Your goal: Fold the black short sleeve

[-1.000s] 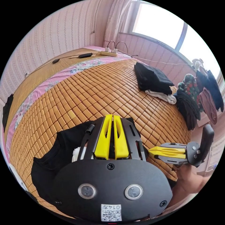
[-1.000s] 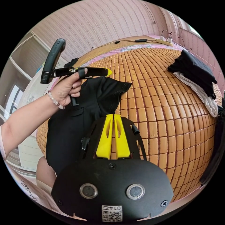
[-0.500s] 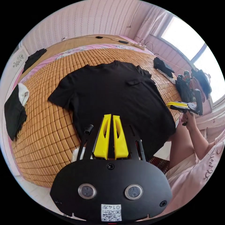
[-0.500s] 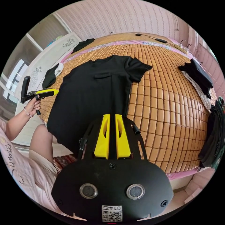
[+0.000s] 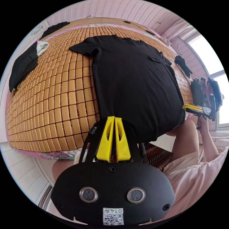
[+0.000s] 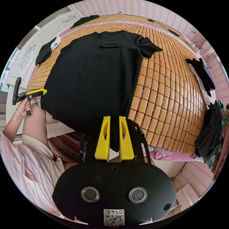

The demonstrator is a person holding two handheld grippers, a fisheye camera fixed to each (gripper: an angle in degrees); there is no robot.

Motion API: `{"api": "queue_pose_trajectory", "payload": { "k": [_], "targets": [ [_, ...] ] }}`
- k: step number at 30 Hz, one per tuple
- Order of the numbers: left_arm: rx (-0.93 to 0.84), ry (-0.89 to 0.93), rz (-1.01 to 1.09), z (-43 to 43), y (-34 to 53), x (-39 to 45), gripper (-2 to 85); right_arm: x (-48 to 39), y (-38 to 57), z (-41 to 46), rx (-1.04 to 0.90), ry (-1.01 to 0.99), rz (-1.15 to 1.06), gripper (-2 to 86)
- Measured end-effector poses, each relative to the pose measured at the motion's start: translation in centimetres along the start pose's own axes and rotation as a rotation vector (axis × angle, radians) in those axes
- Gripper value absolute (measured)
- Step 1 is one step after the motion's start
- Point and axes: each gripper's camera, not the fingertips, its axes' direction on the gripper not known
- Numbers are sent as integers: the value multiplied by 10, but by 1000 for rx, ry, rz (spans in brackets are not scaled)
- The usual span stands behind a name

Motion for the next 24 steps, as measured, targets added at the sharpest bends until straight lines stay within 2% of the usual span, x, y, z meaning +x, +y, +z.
{"api": "queue_pose_trajectory", "payload": {
  "k": [6, 12, 17, 20, 24],
  "targets": [
    [199, -13, -69, -33, 4, -48, -10, -44, -94, -40, 111, -37, -169, 63],
    [357, 53, -176, -37, -30, -103, -7, -144, -240, -67, 205, -233, -486, 73],
    [340, 140, -228, -18, -63, -136, 30, -237, -353, -54, 129, -194, -642, 76],
    [285, 168, -211, -5, -84, -146, 58, -277, -394, -35, 58, -115, -682, 84],
    [260, 132, -172, 4, -96, -152, 39, -306, -415, -20, 64, -29, -680, 104]
  ]
}}
